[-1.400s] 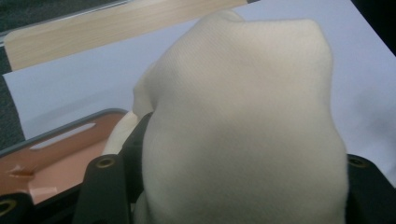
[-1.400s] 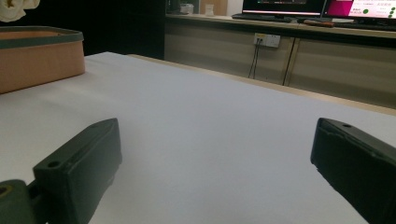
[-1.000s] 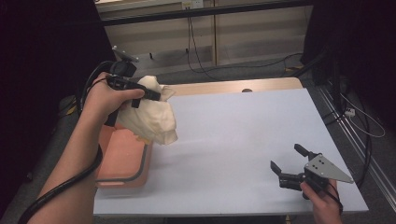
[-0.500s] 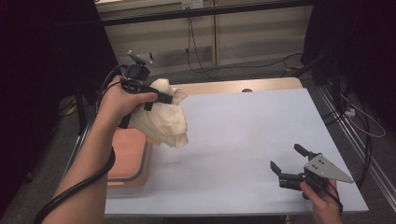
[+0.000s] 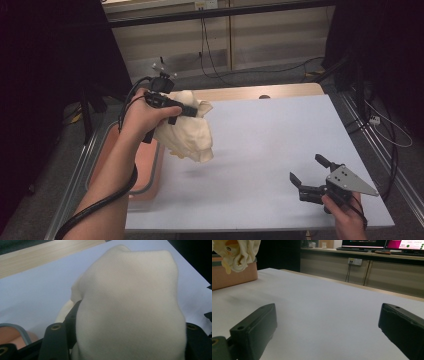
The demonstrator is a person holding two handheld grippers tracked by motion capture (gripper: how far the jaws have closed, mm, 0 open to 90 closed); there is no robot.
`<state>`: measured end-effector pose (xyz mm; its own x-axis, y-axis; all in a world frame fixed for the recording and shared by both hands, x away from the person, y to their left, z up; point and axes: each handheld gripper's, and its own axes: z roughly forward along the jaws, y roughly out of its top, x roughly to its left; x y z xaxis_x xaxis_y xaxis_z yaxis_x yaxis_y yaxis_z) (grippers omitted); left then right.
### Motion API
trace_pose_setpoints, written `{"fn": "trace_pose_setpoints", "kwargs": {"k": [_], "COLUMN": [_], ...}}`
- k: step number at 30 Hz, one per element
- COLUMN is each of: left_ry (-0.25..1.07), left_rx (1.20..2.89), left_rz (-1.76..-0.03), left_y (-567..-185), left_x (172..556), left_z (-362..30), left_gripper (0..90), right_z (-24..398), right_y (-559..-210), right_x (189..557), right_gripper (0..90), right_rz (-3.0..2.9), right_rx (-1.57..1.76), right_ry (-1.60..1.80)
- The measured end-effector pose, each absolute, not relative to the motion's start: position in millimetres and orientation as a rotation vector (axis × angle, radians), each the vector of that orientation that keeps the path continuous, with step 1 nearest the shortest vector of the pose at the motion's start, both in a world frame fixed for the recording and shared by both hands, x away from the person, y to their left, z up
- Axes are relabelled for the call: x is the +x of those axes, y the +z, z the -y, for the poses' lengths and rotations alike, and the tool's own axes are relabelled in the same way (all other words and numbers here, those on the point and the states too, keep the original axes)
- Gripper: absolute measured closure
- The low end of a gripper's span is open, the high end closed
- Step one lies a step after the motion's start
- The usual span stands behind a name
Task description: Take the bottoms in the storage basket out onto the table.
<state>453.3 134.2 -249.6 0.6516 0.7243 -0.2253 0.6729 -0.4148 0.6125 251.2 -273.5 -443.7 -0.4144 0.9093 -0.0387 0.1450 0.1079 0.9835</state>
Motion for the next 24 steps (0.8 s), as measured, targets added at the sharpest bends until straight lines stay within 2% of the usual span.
{"fn": "trace_pose_setpoints", "kwargs": {"k": [24], "left_ry": [0.097], "left_rx": [2.172], "left_rz": [-1.024], "left_y": [-276], "left_x": [448], "left_z": [-108], "left_gripper": [38.5], "right_z": [274], "right_y": [-444], "right_x": [251], "right_gripper": [1.8], "right_rz": [-1.684], "right_rx": [1.038], "right_ry": [1.37]}}
